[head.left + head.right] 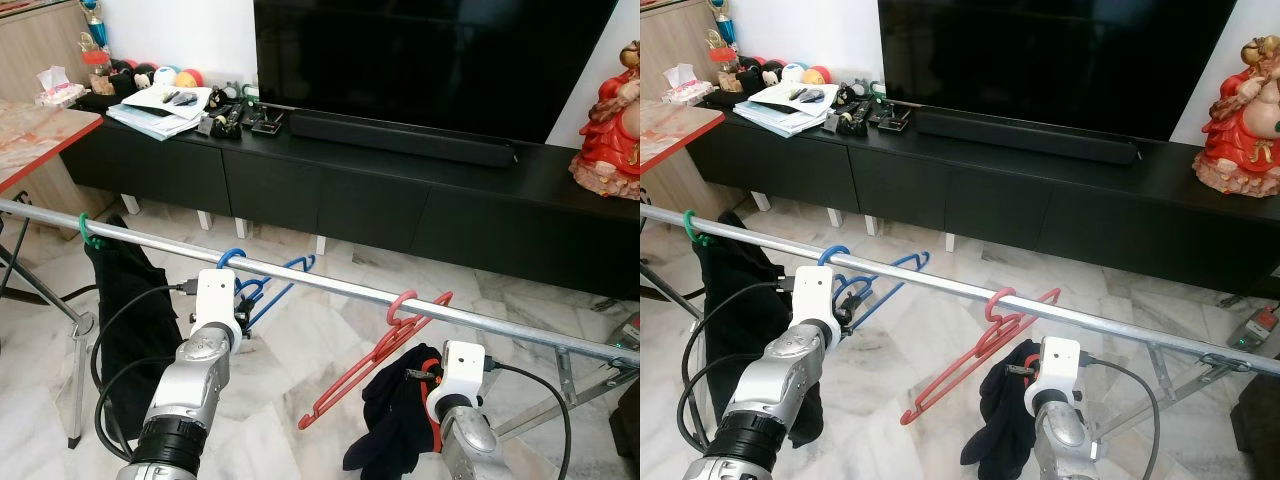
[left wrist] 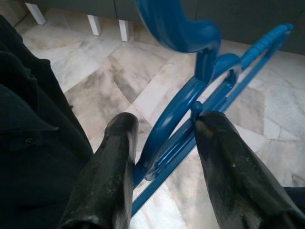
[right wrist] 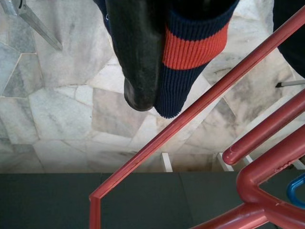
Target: Hang hanger
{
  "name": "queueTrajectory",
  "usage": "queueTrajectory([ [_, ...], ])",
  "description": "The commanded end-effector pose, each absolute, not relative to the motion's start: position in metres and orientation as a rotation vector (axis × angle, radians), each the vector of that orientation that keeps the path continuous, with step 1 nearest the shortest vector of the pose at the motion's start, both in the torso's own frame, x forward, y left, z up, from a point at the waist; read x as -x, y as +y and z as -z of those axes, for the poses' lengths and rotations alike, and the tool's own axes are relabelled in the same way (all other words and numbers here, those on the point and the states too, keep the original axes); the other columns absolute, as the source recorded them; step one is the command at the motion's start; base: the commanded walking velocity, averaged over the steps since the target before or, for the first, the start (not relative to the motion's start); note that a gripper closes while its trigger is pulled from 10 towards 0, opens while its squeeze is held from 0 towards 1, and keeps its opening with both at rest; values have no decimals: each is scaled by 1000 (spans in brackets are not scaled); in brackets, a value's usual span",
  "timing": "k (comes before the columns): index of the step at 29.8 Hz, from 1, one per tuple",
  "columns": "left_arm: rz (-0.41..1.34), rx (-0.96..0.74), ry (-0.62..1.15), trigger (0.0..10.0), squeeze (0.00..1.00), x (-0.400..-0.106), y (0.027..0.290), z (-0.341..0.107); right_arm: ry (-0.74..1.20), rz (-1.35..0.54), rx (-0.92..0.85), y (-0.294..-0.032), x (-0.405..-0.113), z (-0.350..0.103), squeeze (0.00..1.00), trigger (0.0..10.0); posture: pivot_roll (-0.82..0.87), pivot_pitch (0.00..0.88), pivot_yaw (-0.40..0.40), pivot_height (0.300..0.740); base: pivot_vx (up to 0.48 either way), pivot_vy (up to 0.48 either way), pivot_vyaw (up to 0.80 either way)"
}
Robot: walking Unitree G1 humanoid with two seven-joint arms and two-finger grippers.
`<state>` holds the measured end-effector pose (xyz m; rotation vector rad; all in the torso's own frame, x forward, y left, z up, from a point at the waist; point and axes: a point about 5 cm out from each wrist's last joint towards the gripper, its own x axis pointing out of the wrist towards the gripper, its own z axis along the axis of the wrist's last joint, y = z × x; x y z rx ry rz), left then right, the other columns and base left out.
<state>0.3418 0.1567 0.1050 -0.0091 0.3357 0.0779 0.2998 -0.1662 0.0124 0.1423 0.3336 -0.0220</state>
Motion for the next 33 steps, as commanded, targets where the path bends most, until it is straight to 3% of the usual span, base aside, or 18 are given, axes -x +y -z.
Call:
queueTrajectory([
  [1,-57,9,331,0,0,-342,153,-106,325,13,-140,-165,-302,-14,0,10000,46,61,-32,740,0,0,0],
  [32,-25,-50,427,0,0,-335,151,-91,350,-2,-139,-162,-299,-10,0,10000,52,61,-35,740,0,0,0],
  [33,-24,-54,432,353,0,-335,151,-90,351,-3,-139,-162,-299,-10,0,10000,52,61,-35,740,0,0,0],
])
